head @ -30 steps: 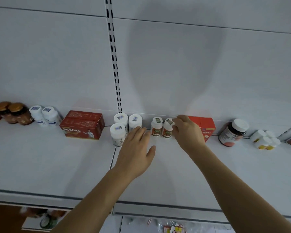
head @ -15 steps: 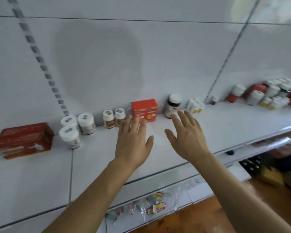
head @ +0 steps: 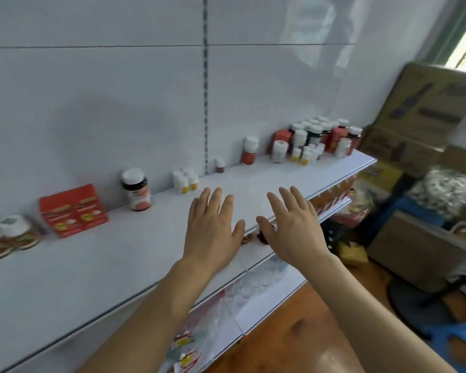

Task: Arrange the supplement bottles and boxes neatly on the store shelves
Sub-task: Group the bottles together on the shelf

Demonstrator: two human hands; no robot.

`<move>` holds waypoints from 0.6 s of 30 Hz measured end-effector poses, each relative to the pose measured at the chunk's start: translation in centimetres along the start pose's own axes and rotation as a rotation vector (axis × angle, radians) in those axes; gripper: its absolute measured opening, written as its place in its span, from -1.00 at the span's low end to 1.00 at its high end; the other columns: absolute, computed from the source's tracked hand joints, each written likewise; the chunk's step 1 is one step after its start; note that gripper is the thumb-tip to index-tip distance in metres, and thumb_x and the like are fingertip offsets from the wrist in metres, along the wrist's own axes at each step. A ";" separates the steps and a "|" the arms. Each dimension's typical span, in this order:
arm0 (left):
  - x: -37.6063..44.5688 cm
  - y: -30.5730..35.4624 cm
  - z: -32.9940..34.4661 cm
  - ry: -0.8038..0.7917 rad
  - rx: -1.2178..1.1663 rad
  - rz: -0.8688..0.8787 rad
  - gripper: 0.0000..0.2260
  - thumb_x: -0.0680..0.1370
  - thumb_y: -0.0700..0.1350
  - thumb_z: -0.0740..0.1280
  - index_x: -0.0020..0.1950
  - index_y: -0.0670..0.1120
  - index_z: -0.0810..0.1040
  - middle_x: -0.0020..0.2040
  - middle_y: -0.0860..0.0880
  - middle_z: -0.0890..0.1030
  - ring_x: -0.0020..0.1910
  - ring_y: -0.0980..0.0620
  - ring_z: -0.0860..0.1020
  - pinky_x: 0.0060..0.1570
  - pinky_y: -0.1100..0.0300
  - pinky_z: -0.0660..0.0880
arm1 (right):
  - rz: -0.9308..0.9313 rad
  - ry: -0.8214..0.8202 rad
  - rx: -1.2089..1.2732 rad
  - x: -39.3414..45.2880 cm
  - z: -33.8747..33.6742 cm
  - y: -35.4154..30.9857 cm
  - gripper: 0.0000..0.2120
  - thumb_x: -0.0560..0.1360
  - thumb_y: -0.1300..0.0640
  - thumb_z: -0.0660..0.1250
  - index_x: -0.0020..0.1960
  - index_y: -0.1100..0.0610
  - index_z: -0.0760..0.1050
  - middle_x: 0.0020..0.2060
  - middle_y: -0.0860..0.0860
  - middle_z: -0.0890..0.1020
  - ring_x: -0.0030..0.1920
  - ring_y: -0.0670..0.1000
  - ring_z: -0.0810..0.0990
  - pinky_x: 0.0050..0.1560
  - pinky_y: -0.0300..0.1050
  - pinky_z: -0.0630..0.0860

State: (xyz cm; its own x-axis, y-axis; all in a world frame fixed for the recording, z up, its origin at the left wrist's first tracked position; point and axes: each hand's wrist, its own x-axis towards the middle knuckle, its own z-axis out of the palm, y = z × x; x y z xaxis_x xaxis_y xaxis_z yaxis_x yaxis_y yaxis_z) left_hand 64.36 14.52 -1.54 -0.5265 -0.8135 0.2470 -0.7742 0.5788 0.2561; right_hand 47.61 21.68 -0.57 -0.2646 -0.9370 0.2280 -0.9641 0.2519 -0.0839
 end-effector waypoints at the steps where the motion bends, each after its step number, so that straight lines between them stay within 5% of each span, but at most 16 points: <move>1: 1.0 1.6 0.6 -0.006 -0.012 0.002 -0.43 0.66 0.17 0.07 0.61 -0.05 0.11 0.63 -0.08 0.05 0.61 -0.10 -0.08 0.57 -0.04 -0.10 | 0.018 -0.015 -0.001 0.3 -0.2 2.0 -0.36 0.64 -0.25 0.06 0.60 0.07 0.16 0.59 0.12 0.20 0.61 0.18 0.02 0.58 0.13 0.04; 18: 23.4 16.0 13.3 -0.093 -0.109 0.067 -0.46 0.65 0.14 0.11 0.58 -0.06 0.20 0.59 -0.07 0.21 0.57 -0.06 0.10 0.55 0.04 0.05 | 0.114 -0.081 0.000 14.7 3.0 25.9 -0.42 0.65 -0.17 0.12 0.58 0.08 0.20 0.54 0.11 0.29 0.58 0.19 0.11 0.57 0.12 0.13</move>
State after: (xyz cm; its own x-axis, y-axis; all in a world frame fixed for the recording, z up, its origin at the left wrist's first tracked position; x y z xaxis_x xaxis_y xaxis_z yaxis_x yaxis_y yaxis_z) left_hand 34.95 4.01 -4.07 -0.6096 -0.7718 0.1807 -0.6962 0.6303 0.3436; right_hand 18.83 13.67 -2.31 -0.3698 -0.9189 0.1374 -0.9279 0.3578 -0.1048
